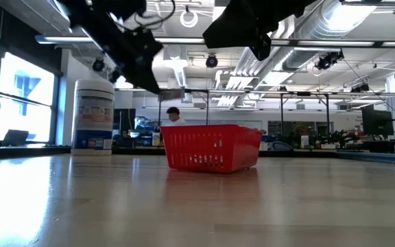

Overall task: Pick & Place First Aid Supplies
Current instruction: Put the white ointment pack into the top red bin, then return to Home Position

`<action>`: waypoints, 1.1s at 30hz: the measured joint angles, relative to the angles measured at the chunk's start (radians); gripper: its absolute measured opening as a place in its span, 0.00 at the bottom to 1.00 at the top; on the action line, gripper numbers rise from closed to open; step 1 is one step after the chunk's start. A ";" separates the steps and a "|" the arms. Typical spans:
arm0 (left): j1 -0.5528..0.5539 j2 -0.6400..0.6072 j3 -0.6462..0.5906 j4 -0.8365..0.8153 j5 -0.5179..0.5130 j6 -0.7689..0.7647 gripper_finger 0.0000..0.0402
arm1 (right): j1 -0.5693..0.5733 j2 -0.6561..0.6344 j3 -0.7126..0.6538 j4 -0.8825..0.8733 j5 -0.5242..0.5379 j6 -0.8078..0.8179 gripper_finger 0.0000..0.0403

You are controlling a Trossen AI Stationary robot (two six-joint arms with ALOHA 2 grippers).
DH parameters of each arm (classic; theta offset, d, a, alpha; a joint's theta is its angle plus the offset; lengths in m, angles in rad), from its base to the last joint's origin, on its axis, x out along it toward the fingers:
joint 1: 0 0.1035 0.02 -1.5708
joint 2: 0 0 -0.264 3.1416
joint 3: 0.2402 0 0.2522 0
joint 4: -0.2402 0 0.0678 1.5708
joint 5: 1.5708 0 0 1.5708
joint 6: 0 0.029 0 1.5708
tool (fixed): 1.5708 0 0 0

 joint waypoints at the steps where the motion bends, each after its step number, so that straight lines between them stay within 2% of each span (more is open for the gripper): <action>1: 0.043 0.018 -0.001 0.032 0.029 0.026 0.00 | 0.000 0.000 0.000 0.000 0.000 0.000 0.19; 7: 0.235 0.192 -0.002 0.301 0.190 0.067 0.00 | 0.000 0.000 0.000 0.002 0.000 0.000 0.19; 10: 0.291 0.281 0.016 0.370 0.205 0.066 0.00 | 0.000 0.000 0.000 0.003 0.000 0.000 0.19; 19: 0.350 0.477 0.179 0.334 0.231 0.061 0.00 | 0.000 0.000 0.000 0.005 0.000 0.000 0.19; 23: 0.347 0.535 0.247 0.242 0.230 0.060 0.01 | 0.000 0.000 0.000 0.007 0.000 0.000 0.19; 26: 0.349 0.557 0.278 0.166 0.230 0.013 0.05 | 0.000 0.000 0.000 0.007 -0.001 0.000 0.19; 31: 0.362 0.559 0.300 0.146 0.242 -0.027 0.13 | 0.000 0.000 0.000 0.007 0.000 0.000 0.19; 33: 0.362 0.558 0.316 0.147 0.280 -0.038 0.16 | 0.000 0.000 0.000 0.007 0.000 0.000 0.19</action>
